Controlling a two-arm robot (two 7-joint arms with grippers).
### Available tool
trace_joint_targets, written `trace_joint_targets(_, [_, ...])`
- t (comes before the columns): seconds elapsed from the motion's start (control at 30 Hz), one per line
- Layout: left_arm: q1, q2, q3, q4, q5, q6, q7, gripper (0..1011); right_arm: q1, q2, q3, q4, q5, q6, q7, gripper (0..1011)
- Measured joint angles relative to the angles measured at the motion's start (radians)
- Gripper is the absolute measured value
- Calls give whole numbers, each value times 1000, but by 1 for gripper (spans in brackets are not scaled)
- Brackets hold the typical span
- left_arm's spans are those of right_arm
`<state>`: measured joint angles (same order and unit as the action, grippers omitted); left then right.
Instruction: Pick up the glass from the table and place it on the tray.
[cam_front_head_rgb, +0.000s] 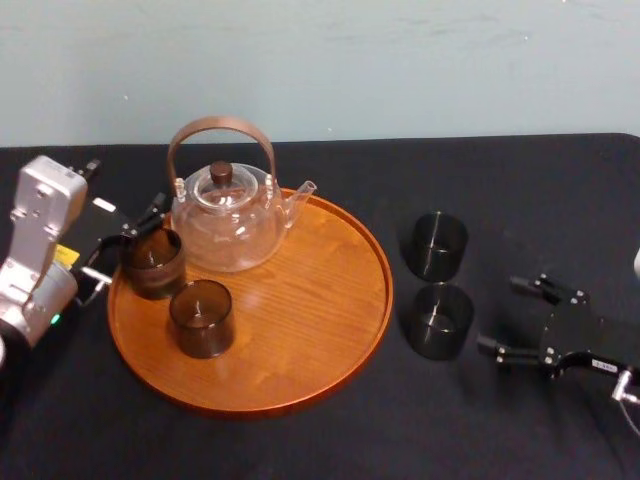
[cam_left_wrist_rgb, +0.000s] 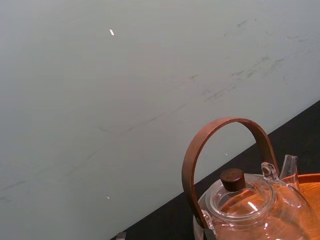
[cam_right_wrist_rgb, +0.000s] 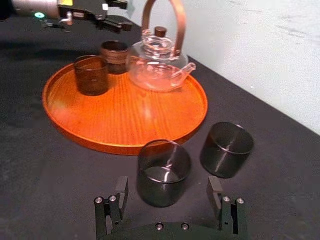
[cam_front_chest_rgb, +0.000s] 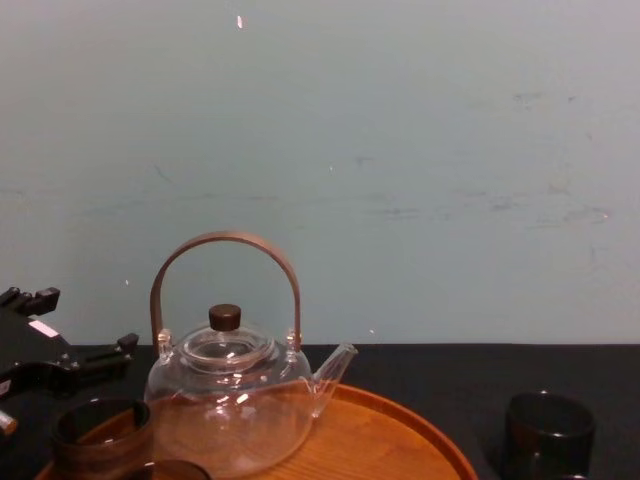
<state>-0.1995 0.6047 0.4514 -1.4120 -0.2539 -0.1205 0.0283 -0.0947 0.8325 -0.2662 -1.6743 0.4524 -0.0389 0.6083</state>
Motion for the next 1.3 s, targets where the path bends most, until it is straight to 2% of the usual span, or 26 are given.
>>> trace_joint_targets(0.1, [0,0,0,0,0,0,0,1001,4,1,-8,-1,-6,-1,20,1002])
trace_joint_targets(0.33, [0,0,0,0,0,0,0,1001,19,-10,-22,9,-15,24,20,1002])
trace_joint_targets(0.53, [0,0,0,0,0,0,0,1001,45,-34,-39,24,-16,93,-6,1002])
trace_joint_targets(0.8, [0,0,0,0,0,0,0,1001,83,-46,-65,36,-7,171,-12,1002])
trace_joint_targets(1.3, [0,0,0,0,0,0,0,1001,161,-55,-124,72,-15,209,10,1002])
